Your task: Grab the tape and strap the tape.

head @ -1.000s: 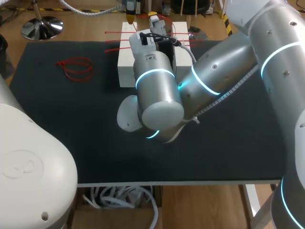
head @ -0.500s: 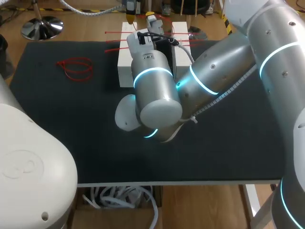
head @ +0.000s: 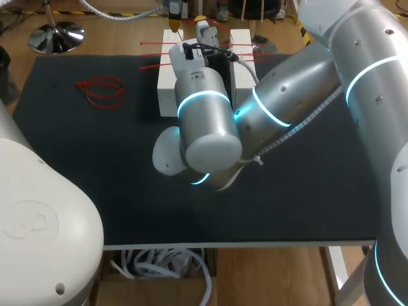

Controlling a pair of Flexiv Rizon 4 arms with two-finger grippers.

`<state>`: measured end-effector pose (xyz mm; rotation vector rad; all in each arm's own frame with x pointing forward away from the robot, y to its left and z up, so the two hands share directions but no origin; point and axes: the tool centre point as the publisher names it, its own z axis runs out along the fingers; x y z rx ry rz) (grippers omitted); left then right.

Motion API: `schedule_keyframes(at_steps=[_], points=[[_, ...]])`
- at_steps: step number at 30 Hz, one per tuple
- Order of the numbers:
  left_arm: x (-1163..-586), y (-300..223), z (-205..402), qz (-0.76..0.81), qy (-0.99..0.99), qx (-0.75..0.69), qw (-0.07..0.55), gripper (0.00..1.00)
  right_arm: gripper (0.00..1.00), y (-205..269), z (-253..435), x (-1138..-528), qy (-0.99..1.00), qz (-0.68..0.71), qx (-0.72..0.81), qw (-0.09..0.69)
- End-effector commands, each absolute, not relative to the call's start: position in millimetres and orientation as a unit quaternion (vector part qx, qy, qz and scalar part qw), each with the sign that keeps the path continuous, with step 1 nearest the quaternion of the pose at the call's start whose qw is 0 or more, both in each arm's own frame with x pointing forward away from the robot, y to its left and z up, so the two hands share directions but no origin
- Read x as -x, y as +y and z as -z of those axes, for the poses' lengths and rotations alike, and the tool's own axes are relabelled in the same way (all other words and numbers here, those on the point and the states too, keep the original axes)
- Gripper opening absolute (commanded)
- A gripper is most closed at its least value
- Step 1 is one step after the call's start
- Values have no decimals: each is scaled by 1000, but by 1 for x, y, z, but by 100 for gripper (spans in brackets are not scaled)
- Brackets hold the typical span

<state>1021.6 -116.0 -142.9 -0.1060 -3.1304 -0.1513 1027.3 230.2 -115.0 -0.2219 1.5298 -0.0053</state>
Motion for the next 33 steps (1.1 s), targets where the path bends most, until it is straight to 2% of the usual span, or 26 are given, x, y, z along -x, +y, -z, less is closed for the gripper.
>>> schedule_keyframes(at_steps=[1, 33], points=[[-1021, -116, 143, 49, -998, 33, 3, 0, 0, 228, 112, -1026, 692, 5, 101, 715], [-1021, -116, 143, 49, -998, 33, 3, 0, 0, 229, 115, -1026, 694, 7, 106, 712]])
